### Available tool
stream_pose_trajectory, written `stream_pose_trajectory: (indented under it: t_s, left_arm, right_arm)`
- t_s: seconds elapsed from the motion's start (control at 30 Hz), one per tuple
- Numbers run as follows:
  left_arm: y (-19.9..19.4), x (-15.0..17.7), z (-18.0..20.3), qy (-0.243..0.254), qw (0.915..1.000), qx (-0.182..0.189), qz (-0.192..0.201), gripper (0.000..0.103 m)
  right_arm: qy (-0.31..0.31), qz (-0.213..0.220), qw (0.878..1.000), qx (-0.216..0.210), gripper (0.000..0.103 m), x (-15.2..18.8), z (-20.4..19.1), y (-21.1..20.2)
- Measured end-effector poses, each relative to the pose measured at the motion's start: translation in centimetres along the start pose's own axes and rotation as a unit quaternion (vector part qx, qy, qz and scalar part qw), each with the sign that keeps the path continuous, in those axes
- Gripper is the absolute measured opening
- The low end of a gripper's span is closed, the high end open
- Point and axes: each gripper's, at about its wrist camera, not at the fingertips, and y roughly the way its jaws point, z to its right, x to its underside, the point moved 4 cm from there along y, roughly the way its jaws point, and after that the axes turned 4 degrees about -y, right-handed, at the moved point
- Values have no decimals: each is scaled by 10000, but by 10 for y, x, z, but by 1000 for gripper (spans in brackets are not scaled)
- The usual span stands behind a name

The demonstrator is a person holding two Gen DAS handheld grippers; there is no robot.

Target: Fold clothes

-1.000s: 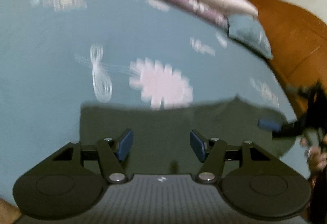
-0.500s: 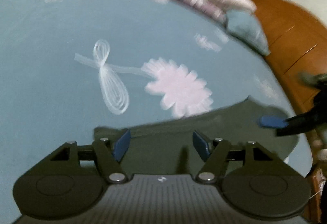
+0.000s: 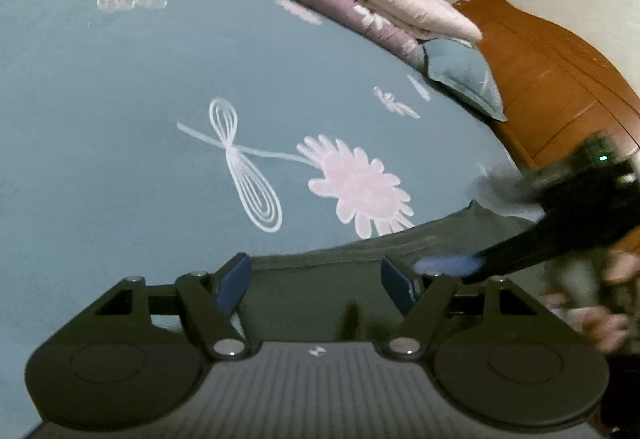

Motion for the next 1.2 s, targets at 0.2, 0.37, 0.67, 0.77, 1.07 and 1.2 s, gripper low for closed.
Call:
stream_pose_trajectory:
  t_s: [0.2, 0.37, 0.67, 0.77, 1.07, 1.2]
  left_arm:
    - [-18, 28, 10, -171, 9959, 670, -581, 73]
    - [-6, 57, 15, -147, 9932, 434, -1074, 73]
    - [-8, 15, 29, 55, 9993, -82, -366, 74]
    - [13, 18, 26, -34, 9988, -182, -459, 76]
    - [16, 8, 53, 302, 9960, -804, -259, 76]
    - [29, 5, 86, 689, 9945, -754, -246, 76]
  right_arm:
    - [275, -10, 9996, -28, 103, 2, 19, -2]
    - [504, -19, 9987, -52, 103, 3, 34, -3]
    - [52, -492, 9987, -131, 103, 16, 23, -27]
    - [208, -733, 9971, 6, 103, 31, 39, -26]
    - [-496, 227, 9935, 997, 103, 27, 39, -112]
    - [-1424, 882, 9410, 2940, 103, 28, 56, -167]
